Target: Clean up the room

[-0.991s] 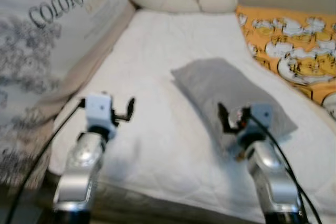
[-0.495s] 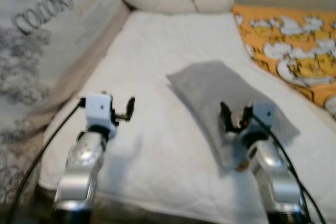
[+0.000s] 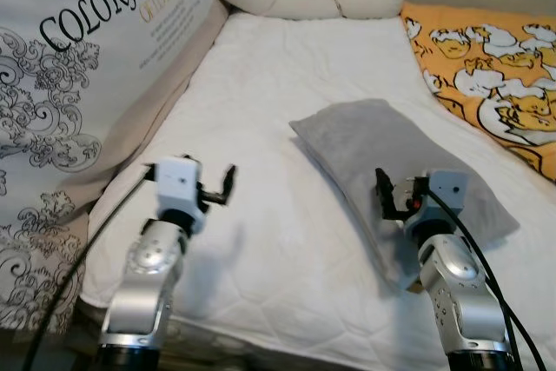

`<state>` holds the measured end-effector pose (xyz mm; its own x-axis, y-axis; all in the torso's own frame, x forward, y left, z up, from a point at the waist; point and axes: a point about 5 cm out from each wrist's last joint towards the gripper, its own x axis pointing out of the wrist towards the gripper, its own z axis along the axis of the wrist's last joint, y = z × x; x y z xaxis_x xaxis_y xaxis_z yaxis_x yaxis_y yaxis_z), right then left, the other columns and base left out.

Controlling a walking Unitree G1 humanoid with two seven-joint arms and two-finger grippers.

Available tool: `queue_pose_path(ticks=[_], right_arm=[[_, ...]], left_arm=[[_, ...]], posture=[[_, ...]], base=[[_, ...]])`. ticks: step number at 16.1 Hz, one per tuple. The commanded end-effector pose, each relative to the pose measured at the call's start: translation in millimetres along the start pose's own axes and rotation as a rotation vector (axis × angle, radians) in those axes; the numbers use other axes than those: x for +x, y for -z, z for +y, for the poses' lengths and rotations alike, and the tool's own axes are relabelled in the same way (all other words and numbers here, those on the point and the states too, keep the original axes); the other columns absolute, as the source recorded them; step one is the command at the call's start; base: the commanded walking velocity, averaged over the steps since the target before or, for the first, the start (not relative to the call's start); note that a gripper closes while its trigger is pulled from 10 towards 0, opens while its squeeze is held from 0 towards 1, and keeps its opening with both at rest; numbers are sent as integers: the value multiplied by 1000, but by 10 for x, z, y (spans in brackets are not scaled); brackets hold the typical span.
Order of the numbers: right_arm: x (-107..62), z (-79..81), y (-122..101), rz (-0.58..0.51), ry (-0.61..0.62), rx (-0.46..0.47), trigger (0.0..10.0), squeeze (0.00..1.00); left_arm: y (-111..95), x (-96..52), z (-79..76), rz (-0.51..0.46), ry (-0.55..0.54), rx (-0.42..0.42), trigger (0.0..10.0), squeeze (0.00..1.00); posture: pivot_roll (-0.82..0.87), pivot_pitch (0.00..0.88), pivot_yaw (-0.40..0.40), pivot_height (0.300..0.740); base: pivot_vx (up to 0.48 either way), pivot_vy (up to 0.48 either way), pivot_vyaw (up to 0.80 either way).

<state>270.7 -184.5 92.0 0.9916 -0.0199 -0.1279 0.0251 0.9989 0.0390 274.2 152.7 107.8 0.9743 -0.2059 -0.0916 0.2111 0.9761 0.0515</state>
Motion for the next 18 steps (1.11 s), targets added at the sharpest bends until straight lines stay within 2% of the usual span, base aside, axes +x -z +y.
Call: queue_pose_path(ticks=[1,3,5,6,8,9,10,11,12,13,15,16,17,18], right_arm=[[-9,-30,-31,-15,12,-8,10000,0],[-19,-50,-32,-17,18,-12,10000,0],[9,-219,-48,-4,83,-80,10000,0],[49,-416,-64,14,170,-140,10000,0],[100,-691,-96,37,278,-174,10000,0],[155,-987,-154,65,378,-239,10000,0],[189,-1304,-222,108,486,-359,10000,0],[199,-1370,-237,117,498,-393,10000,0],[234,-1434,-203,174,466,-420,10000,0],[251,-1440,-182,201,434,-427,10000,0],[320,-1312,-118,241,290,-415,10000,0],[367,-1208,-41,279,191,-406,10000,0],[385,-1000,62,325,18,-353,10000,0],[374,-874,96,343,-85,-325,10000,0]], left_arm=[[-35,17,0,-16,8,12,10000,0],[-34,30,-18,-18,17,13,10000,0],[5,66,-115,11,111,36,10000,0],[23,97,-184,31,191,65,10000,0],[27,134,-222,43,253,112,10000,0],[18,180,-238,50,294,141,10000,0],[-3,228,-249,49,326,173,10000,0],[-7,240,-255,50,338,183,10000,0],[18,269,-290,72,370,200,10000,0],[44,293,-314,94,388,217,10000,0],[121,411,-365,155,419,272,10000,0],[146,533,-352,186,389,291,10000,0],[158,635,-379,207,392,337,10000,0],[159,666,-398,213,401,364,10000,0]], posture=[[117,0,45,740],[111,0,46,740],[97,0,55,740],[93,0,60,740],[86,0,68,740],[76,0,80,740],[78,0,83,740],[78,0,84,740],[84,0,78,740],[86,0,73,740],[84,0,67,740],[88,0,58,740],[89,0,55,740],[86,0,56,740]], base=[[0,0,0],[0,0,0],[0,0,0],[0,0,0],[0,0,0],[0,0,0],[0,0,0],[0,0,0],[0,0,0],[0,0,0],[0,0,0],[0,0,0],[0,0,0],[0,0,0]])
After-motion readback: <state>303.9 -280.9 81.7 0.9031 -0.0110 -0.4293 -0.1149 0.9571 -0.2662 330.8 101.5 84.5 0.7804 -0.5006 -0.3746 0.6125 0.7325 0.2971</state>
